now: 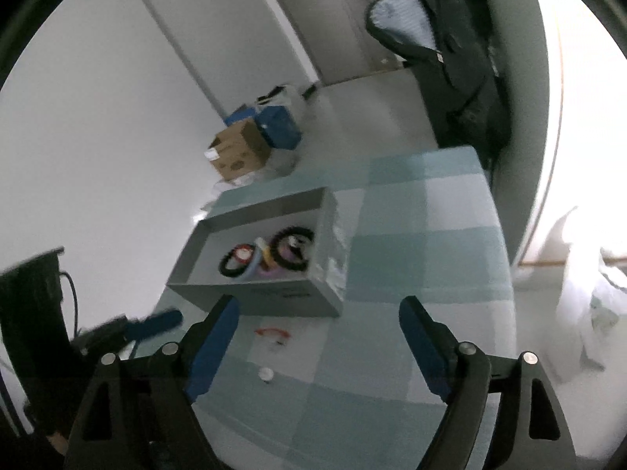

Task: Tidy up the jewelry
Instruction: 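Withdraw both grippers toward the small white bead and red-capped item, then grasp the small white bead with the left gripper while the right gripper grasps the red-capped clear item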

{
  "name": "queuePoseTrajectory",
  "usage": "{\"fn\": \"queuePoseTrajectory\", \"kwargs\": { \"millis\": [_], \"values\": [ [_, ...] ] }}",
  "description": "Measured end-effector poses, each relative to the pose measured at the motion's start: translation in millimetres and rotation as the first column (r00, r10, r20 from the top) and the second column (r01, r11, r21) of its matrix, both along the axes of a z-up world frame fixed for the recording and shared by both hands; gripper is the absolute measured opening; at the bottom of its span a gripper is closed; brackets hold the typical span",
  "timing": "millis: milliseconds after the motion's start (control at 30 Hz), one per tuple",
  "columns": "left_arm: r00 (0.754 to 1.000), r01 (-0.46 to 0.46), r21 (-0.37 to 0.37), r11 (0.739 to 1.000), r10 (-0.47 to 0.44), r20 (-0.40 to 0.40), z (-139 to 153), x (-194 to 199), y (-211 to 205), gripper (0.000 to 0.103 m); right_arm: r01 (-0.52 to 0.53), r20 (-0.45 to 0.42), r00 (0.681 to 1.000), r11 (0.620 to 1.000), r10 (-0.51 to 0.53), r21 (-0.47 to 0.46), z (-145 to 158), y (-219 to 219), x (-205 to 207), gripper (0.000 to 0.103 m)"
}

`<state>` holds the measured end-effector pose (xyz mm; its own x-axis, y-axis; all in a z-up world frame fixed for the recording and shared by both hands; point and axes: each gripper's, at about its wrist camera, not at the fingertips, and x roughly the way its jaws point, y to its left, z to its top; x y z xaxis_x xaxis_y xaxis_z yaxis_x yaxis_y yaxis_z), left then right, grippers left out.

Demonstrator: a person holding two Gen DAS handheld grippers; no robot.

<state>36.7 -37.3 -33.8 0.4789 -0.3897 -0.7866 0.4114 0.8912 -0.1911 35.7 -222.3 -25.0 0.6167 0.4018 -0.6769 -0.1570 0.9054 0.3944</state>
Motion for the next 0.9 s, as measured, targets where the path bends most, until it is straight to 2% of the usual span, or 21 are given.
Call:
{"fn": "queuePoseTrajectory", "kwargs": {
  "millis": [200, 300, 500, 567, 733, 767, 833, 900],
  "values": [
    [0.995, 0.087, 0.13, 0.988, -0.078, -0.069, -27, -2, -30, 0.069, 0.04, -0.016, 0.999, 0.999, -0.04, 0.007, 0, -16, -7, 0.086],
    [0.996, 0.075, 0.17, 0.983, -0.064, -0.07, -31, 2, -32, 0.069, 0.047, -0.018, 0.999, 0.999, -0.047, 0.01, 1, -19, -12, 0.088],
    [0.997, 0.047, 0.163, 0.986, -0.037, -0.06, -29, 9, -29, 0.069, 0.059, -0.021, 0.998, 0.998, -0.059, 0.003, 2, -24, -13, 0.088],
    [0.997, 0.051, 0.175, 0.983, -0.04, -0.064, -31, 11, -31, 0.066, 0.066, -0.026, 0.998, 0.998, -0.066, 0.007, 2, -27, -13, 0.088],
    [0.995, 0.089, 0.181, 0.979, -0.08, -0.055, -33, 3, -36, 0.035, 0.062, -0.025, 0.998, 0.998, -0.062, 0.005, 3, -26, -14, 0.088],
    [0.995, 0.097, 0.178, 0.979, -0.088, -0.055, -32, 1, -37, 0.032, 0.058, -0.028, 0.998, 0.998, -0.058, 0.006, 3, -25, -13, 0.088],
    [0.993, 0.109, 0.167, 0.98, -0.1, -0.063, -31, -1, -37, 0.014, 0.048, -0.03, 0.998, 0.999, -0.048, 0.008, 2, -24, -13, 0.088],
    [0.991, 0.122, 0.14, 0.983, -0.111, -0.08, -30, -3, -36, 0.007, 0.038, -0.034, 0.999, 0.999, -0.038, 0.013, 1, -23, -13, 0.088]
  ]
}}
